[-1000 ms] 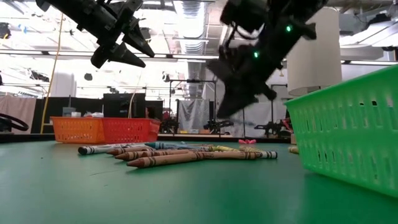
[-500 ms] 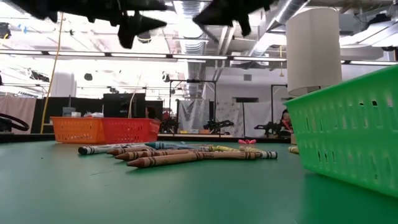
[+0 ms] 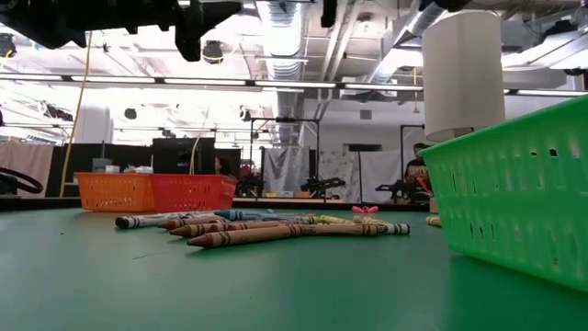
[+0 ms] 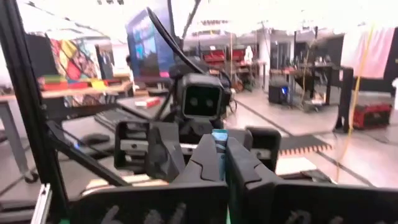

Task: Sort crayons
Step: Put the blue crayon into the red bin

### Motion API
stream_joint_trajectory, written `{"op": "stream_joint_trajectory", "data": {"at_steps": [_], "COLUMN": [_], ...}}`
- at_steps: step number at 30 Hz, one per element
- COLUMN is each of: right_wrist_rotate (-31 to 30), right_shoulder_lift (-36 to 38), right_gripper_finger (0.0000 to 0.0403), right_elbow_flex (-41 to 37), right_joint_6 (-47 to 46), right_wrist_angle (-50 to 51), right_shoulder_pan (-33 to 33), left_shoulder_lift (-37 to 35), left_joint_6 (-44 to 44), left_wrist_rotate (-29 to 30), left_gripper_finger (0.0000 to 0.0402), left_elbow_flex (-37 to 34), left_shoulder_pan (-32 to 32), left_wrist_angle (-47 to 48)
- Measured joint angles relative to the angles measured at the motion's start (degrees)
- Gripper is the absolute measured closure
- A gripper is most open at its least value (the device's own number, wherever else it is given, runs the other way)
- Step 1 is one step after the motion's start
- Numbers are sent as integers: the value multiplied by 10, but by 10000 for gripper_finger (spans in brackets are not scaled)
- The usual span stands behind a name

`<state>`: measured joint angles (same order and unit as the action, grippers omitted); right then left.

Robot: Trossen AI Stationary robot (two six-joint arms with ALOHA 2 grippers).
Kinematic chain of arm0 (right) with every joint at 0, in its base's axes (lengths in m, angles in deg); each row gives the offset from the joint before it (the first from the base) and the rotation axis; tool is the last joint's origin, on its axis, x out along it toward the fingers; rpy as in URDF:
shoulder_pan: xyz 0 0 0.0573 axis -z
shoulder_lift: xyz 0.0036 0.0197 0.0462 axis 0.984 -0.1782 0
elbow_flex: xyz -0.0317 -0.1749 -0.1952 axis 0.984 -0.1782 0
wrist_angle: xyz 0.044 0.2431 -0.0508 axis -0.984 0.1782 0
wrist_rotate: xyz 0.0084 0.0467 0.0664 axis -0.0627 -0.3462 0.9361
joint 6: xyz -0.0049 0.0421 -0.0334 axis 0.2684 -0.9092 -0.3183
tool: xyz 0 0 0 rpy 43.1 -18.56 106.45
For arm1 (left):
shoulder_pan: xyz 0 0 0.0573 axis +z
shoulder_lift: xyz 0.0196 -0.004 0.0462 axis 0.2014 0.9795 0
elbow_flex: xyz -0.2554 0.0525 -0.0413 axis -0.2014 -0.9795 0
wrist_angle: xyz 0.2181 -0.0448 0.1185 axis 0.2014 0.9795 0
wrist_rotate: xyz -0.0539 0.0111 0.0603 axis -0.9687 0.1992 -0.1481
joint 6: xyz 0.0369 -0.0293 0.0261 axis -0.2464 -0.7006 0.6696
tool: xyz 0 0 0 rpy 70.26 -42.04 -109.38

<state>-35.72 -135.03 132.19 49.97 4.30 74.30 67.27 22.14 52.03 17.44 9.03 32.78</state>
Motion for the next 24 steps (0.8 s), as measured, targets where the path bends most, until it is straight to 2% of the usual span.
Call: {"op": "stream_joint_trajectory", "data": {"at_steps": [7,12,24], "right_wrist_rotate": [31,34,45], "right_shoulder_lift": [-37,-40,-40], "right_gripper_finger": [400,400,400], "right_elbow_flex": [0,0,0], "right_joint_6": [12,7,6], "right_wrist_angle": [-83,-88,-107], "right_shoulder_pan": [4,12,14], "left_shoulder_lift": [0,0,83], "left_joint_6": [3,4,3], "left_wrist_rotate": [-14,-13,-5], "left_gripper_finger": [221,221,221], "left_elbow_flex": [0,0,18], "left_shoulder_pan": [-4,-4,-4], "left_wrist_angle": [-22,-22,-93]}}
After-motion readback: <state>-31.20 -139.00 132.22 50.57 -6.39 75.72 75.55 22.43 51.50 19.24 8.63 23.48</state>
